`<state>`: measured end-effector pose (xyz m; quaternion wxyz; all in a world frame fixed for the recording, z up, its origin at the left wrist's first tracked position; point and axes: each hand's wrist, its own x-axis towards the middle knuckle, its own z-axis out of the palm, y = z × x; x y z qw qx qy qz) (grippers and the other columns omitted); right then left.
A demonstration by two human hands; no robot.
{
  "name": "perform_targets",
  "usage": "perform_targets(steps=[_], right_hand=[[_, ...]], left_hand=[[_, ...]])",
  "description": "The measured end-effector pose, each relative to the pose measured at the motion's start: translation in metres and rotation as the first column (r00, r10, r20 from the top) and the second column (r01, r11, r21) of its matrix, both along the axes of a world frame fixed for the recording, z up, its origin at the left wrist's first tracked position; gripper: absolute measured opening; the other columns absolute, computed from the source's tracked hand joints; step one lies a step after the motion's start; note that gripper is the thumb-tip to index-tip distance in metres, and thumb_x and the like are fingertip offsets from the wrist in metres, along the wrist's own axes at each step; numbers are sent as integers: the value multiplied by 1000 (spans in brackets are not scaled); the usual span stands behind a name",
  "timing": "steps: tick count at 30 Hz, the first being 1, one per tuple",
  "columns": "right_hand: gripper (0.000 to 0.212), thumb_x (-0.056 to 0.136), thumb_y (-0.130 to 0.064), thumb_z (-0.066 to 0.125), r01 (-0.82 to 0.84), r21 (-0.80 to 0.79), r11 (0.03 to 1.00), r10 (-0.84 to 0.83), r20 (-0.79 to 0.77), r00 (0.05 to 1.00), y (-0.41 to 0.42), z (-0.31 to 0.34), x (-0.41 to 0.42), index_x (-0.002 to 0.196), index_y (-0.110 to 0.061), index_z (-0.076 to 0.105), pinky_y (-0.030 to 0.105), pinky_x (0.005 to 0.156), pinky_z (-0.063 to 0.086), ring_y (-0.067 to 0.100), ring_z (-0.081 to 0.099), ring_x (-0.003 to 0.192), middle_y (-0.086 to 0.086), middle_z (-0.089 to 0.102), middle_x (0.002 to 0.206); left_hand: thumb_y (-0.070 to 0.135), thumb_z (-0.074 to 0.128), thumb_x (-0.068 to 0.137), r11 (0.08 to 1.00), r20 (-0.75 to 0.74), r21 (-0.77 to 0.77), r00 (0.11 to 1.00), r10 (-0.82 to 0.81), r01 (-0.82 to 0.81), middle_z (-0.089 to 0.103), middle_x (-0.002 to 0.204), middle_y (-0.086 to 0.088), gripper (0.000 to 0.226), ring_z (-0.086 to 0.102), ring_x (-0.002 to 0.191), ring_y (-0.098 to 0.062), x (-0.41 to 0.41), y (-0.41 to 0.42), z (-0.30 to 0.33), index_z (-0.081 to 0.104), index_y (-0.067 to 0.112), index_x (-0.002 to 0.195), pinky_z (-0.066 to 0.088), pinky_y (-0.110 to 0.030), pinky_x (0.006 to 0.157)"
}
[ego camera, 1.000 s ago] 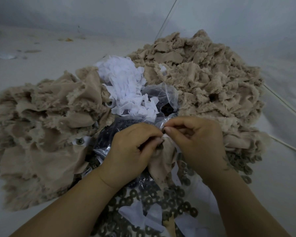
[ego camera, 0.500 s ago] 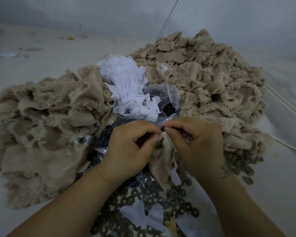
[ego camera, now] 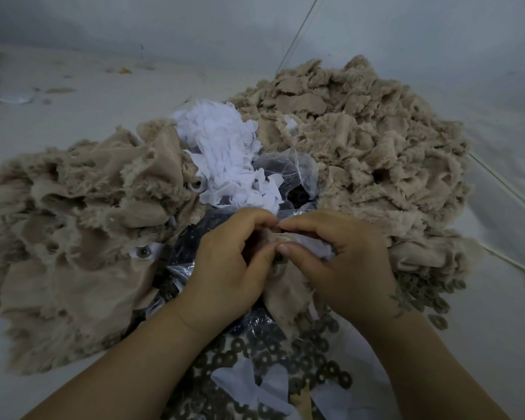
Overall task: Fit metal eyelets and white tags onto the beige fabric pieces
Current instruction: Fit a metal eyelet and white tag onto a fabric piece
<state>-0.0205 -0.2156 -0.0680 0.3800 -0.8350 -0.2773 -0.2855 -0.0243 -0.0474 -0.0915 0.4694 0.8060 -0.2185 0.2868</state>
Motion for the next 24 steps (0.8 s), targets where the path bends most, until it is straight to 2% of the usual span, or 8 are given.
perform_targets(steps=[4, 7, 10, 20, 22, 24], right_hand=[[20, 80, -15, 76, -9, 7, 1000, 9, 22, 1000, -2, -1, 3, 98, -5, 78, 22, 81, 55, 14, 71, 87, 5, 76, 94], [16, 81, -12, 75, -31, 37, 999, 30, 15, 999, -3, -4, 5, 94, -2, 78, 26, 77, 56, 17, 72, 82, 7, 76, 88], [14, 82, -11, 74, -53, 70, 996, 54, -7, 999, -1, -4, 6, 92, -2, 78, 22, 76, 55, 16, 70, 80, 7, 75, 85], [9, 84, -10, 71, -26, 66, 998, 25, 17, 1000, 2, -6, 4, 86, -3, 77, 12, 74, 49, 9, 65, 76, 5, 73, 80], [7, 85, -11, 71, -12, 135, 991, 16, -31, 999, 2, -4, 2, 86, -9, 77, 10, 72, 48, 4, 65, 75, -4, 72, 78], [6, 89, -20, 69, 44, 244, 969, -20, -99, 995, 3, -1, -1, 86, -20, 74, 9, 62, 47, -1, 64, 69, -20, 66, 73]], left_hand=[[19, 58, 92, 993, 59, 121, 998, -5, -2, 71, 96, 0, 23, 62, 88, -5, -1, -2, 3, 70, 4, 106, 47, -12, 79], [18, 55, 93, 981, 87, 193, 996, 17, -34, 70, 90, -5, 24, 59, 83, -9, -2, -4, 4, 69, 1, 101, 43, -12, 77], [16, 53, 94, 970, 107, 233, 993, 40, -64, 68, 85, -7, 23, 56, 79, -13, -2, -5, 4, 68, -2, 97, 41, -14, 75], [10, 53, 93, 975, 138, 208, 990, 43, -71, 66, 87, -5, 20, 52, 83, -6, 0, -4, 2, 69, -2, 94, 35, -3, 84], [11, 56, 93, 984, 121, 172, 992, 31, -52, 65, 86, -1, 17, 53, 80, -4, 1, -6, 3, 69, 0, 93, 36, -3, 81], [11, 62, 92, 996, 52, 91, 998, 17, -22, 65, 82, 4, 10, 56, 77, -3, 3, -7, 6, 70, 5, 92, 40, -7, 74]])
